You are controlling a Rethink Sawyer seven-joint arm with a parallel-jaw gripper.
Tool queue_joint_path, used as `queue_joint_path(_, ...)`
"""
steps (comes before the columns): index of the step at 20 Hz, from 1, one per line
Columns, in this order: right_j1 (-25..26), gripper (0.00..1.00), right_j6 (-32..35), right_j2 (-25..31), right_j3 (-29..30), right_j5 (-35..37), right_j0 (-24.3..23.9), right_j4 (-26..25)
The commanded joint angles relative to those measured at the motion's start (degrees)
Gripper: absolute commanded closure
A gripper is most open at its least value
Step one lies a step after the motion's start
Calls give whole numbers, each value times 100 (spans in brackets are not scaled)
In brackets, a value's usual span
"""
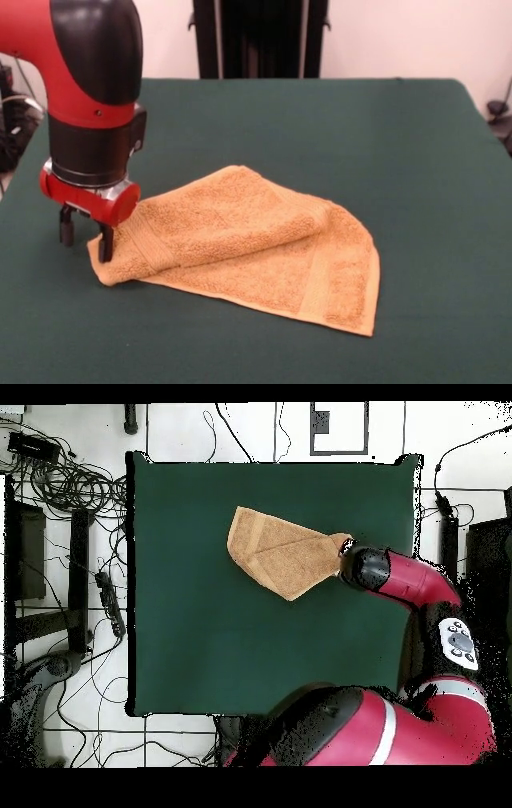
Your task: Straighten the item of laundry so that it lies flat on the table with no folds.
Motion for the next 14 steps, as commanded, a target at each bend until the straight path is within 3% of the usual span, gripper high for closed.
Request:
queue_joint_path(1, 1190, 0, 1410, -19, -1, -414, 378, 268)
queue_joint_path(6, 1209, 0, 1343, -37, 52, -660, 412, 349)
queue_joint_path(7, 1219, 100, 1298, -78, 57, -700, 435, 396)
queue_joint_path(14, 1228, 100, 1214, -197, 80, -726, 512, 454)
